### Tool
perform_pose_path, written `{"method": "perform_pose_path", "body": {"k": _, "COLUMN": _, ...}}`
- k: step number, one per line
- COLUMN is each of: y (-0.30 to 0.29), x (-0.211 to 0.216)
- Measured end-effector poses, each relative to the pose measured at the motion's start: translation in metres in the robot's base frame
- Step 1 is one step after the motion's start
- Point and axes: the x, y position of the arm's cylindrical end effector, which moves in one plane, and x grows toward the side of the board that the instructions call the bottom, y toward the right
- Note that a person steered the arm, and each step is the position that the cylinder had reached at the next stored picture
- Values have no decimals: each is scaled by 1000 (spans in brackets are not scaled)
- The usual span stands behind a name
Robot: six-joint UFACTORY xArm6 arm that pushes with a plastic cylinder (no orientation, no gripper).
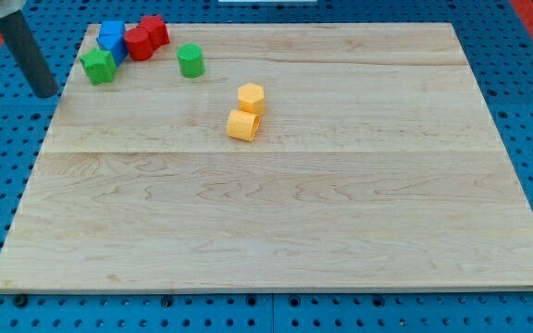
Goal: Push green star along with green circle slightly right
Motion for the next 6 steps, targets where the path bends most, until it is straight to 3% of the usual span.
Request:
{"method": "perform_pose_path", "body": {"k": 1, "y": 4, "x": -38}}
{"method": "perform_pose_path", "body": {"k": 2, "y": 26, "x": -47}}
{"method": "perform_pose_path", "body": {"k": 3, "y": 95, "x": -45}}
{"method": "perform_pose_path", "body": {"k": 4, "y": 129, "x": -43}}
{"method": "perform_pose_path", "body": {"k": 5, "y": 99, "x": -22}}
{"method": "perform_pose_path", "body": {"k": 6, "y": 117, "x": -10}}
